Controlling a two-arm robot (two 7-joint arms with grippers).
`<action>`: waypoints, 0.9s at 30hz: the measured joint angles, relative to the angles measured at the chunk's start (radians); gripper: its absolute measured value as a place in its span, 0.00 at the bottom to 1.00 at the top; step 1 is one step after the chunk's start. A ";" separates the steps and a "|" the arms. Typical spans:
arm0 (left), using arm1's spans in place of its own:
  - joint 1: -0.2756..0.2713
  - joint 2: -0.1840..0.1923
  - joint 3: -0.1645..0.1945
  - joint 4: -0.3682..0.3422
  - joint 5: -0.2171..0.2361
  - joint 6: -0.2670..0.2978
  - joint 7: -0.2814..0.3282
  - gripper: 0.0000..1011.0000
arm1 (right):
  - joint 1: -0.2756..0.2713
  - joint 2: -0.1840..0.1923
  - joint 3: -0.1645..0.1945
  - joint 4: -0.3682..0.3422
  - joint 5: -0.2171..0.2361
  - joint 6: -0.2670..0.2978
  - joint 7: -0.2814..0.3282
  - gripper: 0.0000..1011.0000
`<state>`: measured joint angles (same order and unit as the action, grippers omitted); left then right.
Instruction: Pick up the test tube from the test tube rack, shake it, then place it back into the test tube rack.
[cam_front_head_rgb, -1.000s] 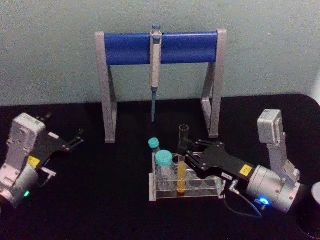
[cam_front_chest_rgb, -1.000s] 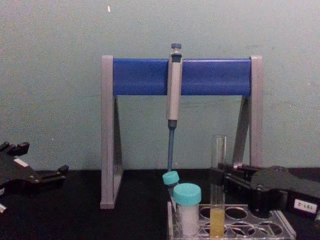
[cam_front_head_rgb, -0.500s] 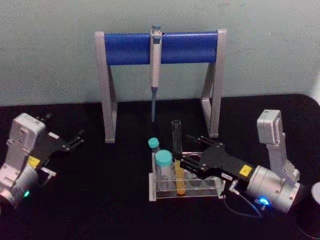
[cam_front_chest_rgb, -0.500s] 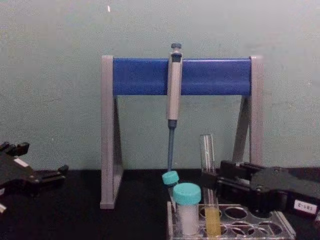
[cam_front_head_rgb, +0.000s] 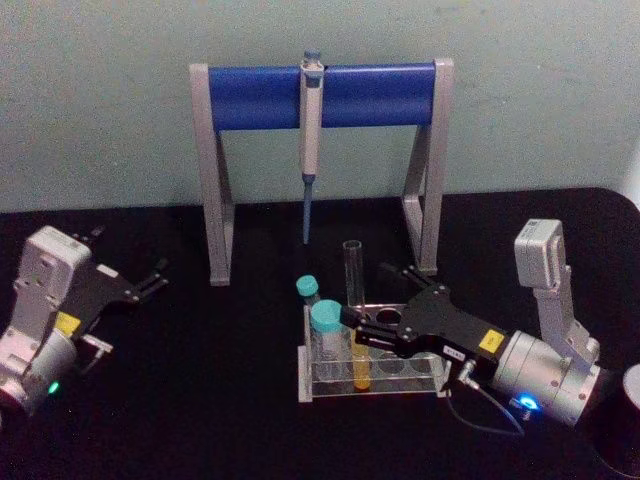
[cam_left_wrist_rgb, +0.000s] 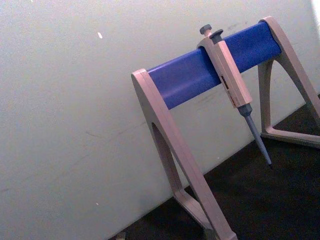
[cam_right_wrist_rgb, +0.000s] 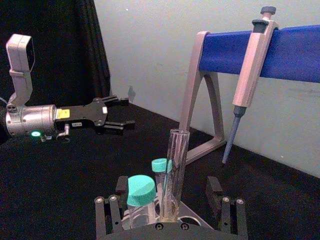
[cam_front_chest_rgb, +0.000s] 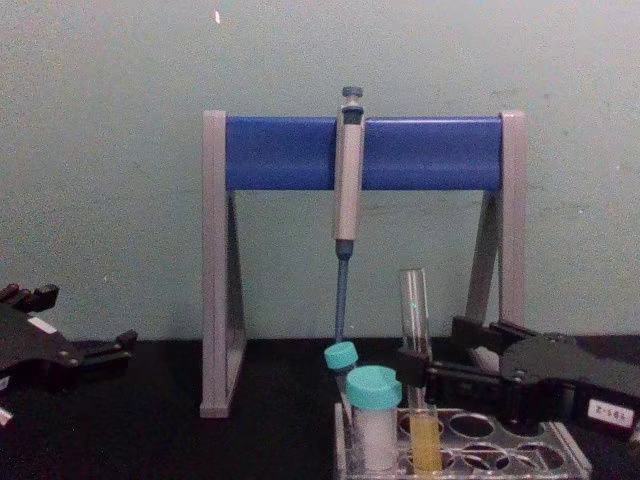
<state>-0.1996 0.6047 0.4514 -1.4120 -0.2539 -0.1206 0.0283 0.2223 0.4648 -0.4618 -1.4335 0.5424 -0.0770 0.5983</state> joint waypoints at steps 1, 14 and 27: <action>0.000 0.000 0.000 0.000 0.000 0.000 0.000 0.99 | 0.000 0.000 0.000 0.000 0.000 0.000 0.000 0.99; 0.000 0.000 0.000 0.000 0.000 0.000 0.000 0.99 | -0.002 0.000 0.015 -0.023 0.001 -0.038 0.002 0.99; 0.000 0.000 0.000 0.000 0.000 0.000 0.000 0.99 | -0.054 0.004 0.096 -0.129 -0.041 -0.161 -0.068 0.99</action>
<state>-0.1995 0.6047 0.4514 -1.4119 -0.2539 -0.1206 0.0283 0.1680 0.4686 -0.3654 -1.5623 0.5019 -0.2379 0.5306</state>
